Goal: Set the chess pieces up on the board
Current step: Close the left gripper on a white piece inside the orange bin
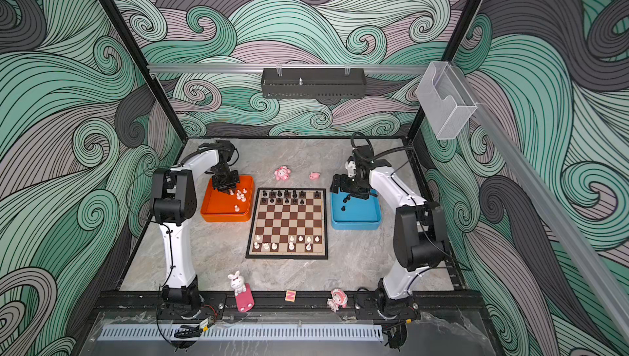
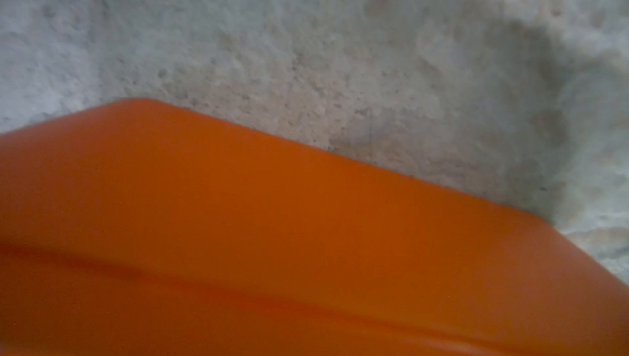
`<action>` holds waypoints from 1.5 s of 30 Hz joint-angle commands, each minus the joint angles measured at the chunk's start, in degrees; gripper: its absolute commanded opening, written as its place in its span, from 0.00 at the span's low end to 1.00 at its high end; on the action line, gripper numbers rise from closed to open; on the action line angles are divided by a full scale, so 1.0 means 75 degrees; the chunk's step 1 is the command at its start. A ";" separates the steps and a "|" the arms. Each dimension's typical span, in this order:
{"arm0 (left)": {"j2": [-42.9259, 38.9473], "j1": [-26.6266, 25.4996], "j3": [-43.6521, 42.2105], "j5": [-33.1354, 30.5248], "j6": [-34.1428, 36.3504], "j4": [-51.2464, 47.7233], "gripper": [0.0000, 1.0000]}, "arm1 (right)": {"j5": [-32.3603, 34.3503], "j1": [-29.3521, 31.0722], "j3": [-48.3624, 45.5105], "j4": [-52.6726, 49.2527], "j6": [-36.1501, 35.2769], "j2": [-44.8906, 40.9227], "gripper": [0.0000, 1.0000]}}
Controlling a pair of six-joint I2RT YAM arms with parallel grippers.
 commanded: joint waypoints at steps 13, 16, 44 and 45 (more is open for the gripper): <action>-0.0291 -0.0066 0.0573 -0.0213 0.0044 -0.0518 0.18 | -0.0055 -0.0058 0.0111 -0.0007 -0.0124 0.0068 0.96; -0.0290 -0.0072 0.0634 -0.0215 0.0055 -0.0522 0.18 | -0.0078 -0.0071 0.0105 0.0004 -0.0124 0.0090 0.96; 0.0192 -0.0072 0.0728 -0.0190 0.0135 -0.0413 0.20 | -0.0126 -0.0097 0.0135 0.0013 -0.0124 0.0216 0.96; 0.0213 -0.0071 0.0727 -0.0191 0.0140 -0.0410 0.20 | -0.0124 -0.0105 0.0135 0.0007 -0.0135 0.0226 0.97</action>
